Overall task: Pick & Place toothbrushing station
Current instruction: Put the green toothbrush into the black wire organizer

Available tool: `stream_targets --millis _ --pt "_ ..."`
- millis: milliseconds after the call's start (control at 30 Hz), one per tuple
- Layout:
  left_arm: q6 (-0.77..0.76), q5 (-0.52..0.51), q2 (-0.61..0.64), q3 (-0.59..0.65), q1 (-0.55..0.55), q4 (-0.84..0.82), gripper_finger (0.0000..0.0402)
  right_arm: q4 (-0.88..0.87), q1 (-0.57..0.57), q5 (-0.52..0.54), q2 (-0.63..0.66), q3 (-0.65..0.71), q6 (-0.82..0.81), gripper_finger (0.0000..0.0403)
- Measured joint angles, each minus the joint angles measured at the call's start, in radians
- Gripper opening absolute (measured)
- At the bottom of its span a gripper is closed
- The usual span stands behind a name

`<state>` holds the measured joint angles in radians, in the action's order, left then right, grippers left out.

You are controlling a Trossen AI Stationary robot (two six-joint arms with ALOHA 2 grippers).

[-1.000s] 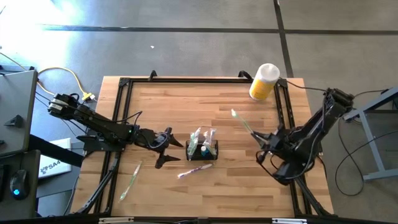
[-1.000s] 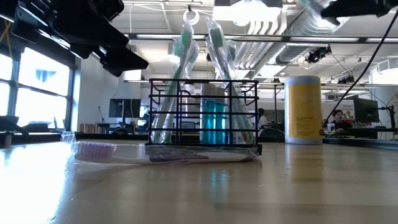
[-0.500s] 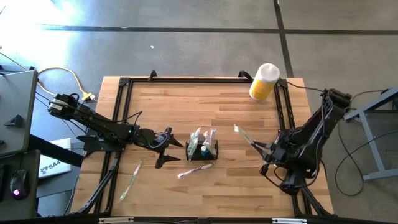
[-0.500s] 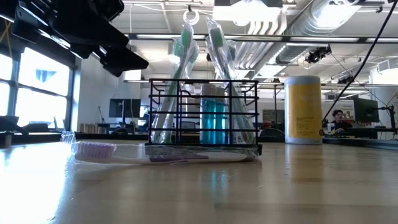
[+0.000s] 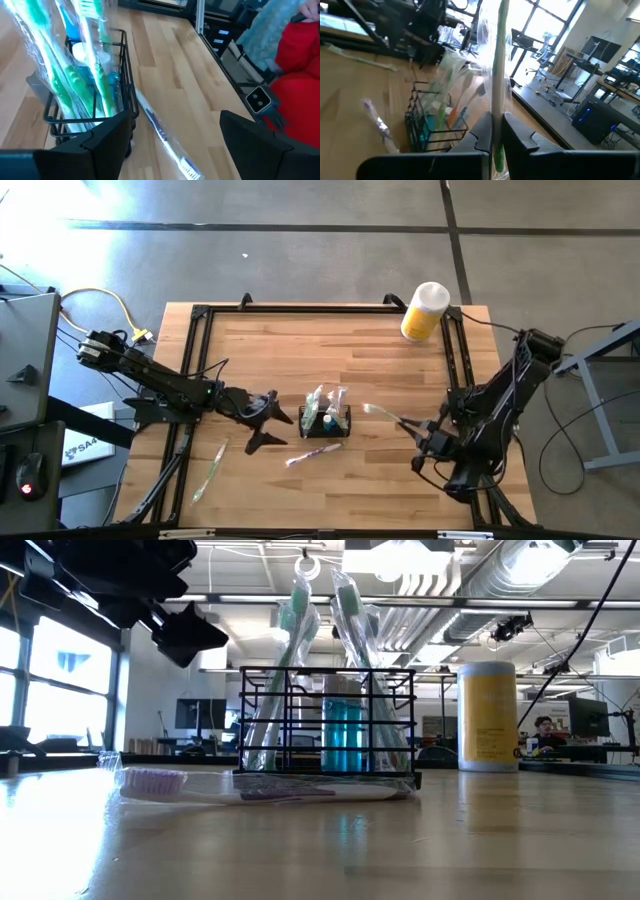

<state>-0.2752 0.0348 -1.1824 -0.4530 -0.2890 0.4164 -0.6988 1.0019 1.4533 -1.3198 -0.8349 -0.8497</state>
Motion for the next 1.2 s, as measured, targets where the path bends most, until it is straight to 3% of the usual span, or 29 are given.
stream_targets --millis 333,533,733,1033,1200 --pt "-0.125 0.001 0.000 0.000 0.000 -0.001 0.0297 0.244 0.000 -0.122 -0.005 0.000 0.300 0.0015" --pt "-0.317 0.033 0.000 0.000 0.000 -0.089 0.0297 0.308 -0.006 -0.175 -0.024 0.000 0.381 0.0015" --pt "-0.336 0.103 0.000 0.000 -0.055 -0.097 0.0297 0.370 -0.010 -0.208 -0.030 -0.001 0.439 0.0015" --pt "-0.184 0.114 0.000 0.000 -0.236 0.302 0.0297 0.469 -0.023 -0.293 -0.030 -0.001 0.525 0.0015" --pt "0.003 0.016 0.000 0.000 -0.279 0.471 0.0297 0.658 -0.059 -0.413 -0.030 0.044 0.663 0.0015"
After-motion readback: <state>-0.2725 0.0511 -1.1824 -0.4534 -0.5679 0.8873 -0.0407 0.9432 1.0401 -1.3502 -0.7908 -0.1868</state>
